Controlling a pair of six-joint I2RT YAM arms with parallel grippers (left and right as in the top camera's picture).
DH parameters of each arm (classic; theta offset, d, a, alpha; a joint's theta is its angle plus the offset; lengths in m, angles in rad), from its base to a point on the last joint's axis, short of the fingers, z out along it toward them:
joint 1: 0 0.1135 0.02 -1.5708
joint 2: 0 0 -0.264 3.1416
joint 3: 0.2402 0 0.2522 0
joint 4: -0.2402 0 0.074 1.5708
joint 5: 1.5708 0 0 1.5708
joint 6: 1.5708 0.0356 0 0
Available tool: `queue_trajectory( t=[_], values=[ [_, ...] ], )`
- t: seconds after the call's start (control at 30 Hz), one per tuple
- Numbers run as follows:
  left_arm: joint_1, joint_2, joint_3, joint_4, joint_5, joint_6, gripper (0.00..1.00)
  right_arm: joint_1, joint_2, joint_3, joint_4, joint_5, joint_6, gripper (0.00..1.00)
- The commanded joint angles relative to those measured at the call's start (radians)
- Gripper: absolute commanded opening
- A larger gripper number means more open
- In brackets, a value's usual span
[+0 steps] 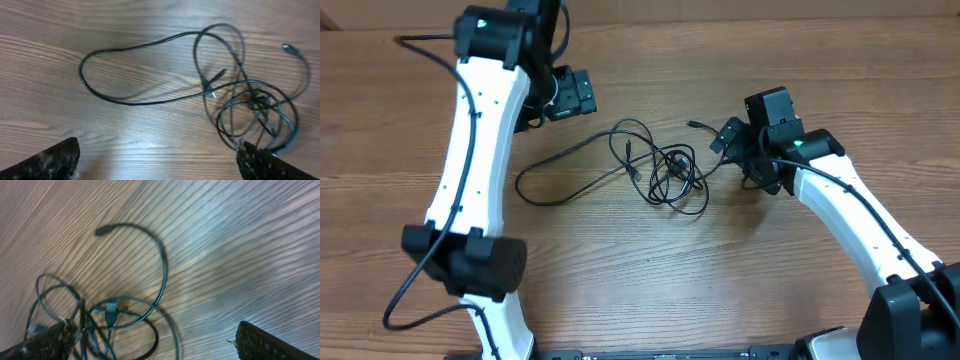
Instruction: Untangle cables
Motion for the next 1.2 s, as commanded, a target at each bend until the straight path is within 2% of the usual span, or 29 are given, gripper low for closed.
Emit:
queue_trajectory(
  t=[0.0,0.07,0.17,0.33,0.5,0.73,0.97,1.03,1.1,1.17],
  values=[
    [0.034,0.067,0.005,-0.004,-0.051,-0.045,1.0,-0.003,-0.018,0.012,-0.001,0.048,0.0,1.0],
    [0.077,0.087,0.005,-0.004,-0.034,-0.09,1.0,-0.003,-0.018,0.012,-0.001,0.048,0.0,1.0],
    [0.14,0.115,0.005,-0.026,0.005,-0.083,1.0,-0.003,-0.018,0.012,-0.001,0.048,0.0,1.0],
    [0.179,0.132,-0.045,-0.042,0.011,0.006,0.99,-0.003,-0.018,0.012,-0.001,0.048,0.0,1.0],
    [0.179,0.132,-0.167,0.067,0.09,0.168,1.0,-0.003,-0.018,0.012,-0.001,0.048,0.0,1.0],
    [0.179,0.132,-0.367,0.244,0.022,0.188,0.99,-0.003,-0.018,0.012,0.0,0.048,0.0,1.0],
    [0.179,0.132,-0.584,0.424,0.0,0.18,0.88,-0.003,-0.018,0.012,0.012,0.048,0.0,1.0],
    [0.179,0.132,-0.647,0.481,-0.003,0.181,0.81,-0.003,-0.018,0.012,0.019,0.048,0.0,1.0],
    [0.18,0.132,-0.675,0.513,-0.006,0.181,0.79,-0.003,-0.018,0.012,0.022,0.048,0.0,1.0],
    [0.18,0.132,-0.715,0.55,-0.058,0.181,0.74,-0.003,-0.018,0.012,0.023,0.052,0.0,1.0]
  ],
)
